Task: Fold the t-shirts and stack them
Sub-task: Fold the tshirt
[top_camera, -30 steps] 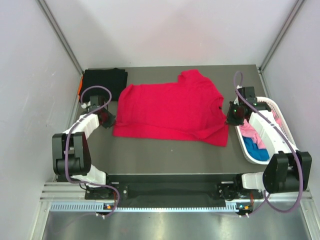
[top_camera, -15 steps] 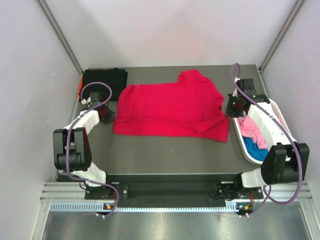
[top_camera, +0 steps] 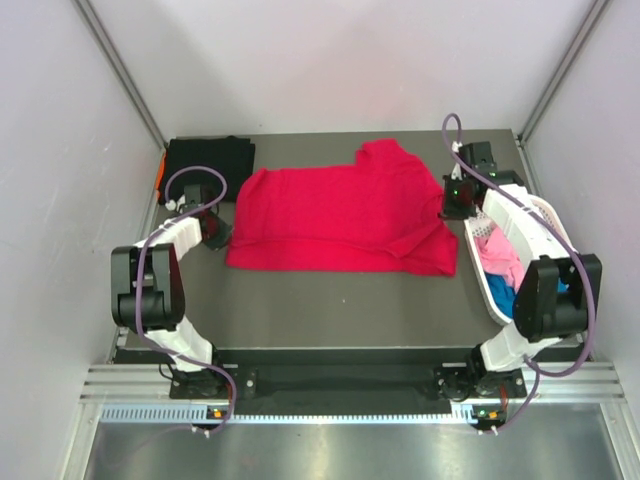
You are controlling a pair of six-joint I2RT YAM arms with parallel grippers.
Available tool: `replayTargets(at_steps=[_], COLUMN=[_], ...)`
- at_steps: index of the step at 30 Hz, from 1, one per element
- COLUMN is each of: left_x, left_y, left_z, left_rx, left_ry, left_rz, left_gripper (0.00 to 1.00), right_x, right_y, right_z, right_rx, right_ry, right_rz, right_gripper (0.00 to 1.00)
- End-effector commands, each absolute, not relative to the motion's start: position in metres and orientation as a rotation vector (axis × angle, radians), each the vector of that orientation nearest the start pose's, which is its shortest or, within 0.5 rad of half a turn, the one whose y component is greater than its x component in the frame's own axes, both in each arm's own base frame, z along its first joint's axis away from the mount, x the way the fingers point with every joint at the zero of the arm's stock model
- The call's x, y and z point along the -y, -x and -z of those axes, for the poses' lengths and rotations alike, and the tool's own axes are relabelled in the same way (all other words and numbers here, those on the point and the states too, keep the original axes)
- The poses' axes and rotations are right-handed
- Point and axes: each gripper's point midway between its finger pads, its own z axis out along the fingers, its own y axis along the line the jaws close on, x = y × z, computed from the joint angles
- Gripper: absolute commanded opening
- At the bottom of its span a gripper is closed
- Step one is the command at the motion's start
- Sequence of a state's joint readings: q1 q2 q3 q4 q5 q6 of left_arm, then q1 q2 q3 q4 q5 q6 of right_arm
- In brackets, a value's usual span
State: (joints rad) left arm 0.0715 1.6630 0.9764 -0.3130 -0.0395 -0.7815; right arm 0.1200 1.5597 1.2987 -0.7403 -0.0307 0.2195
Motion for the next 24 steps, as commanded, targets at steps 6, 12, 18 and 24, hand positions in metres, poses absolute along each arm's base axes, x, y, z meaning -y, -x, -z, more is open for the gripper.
replayTargets(at_steps=[6,12,18,24], left_x=[-0.01,-0.011,-0.01,-0.012], left_y=[-0.406,-0.406,-0.404,-0.406], left_z=[-0.051,-0.049,-0.044,-0.043], left_rx=[-2.27,-2.278,-2.289,-2.286], left_ry=[1.045,1.045,1.052,1.064], left_rz=[0.236,0.222,0.222,0.21], left_gripper=[0.0,0.0,0.0,0.0], right_x=[-0.073,-0.094,-0.08,-0.068], right_y=[-0.409,-0.426,-0.437,-0.44], right_z=[-0.164,-0.174,-0.156,-0.141], right_rx=[-2.481,-2.425,-2.464,-2.523], right_ry=[0.048,0.135,0.13,0.075], right_rz=[-0.041,-0.011,0.127,0.238], right_gripper=[0.0,0.0,0.0,0.0])
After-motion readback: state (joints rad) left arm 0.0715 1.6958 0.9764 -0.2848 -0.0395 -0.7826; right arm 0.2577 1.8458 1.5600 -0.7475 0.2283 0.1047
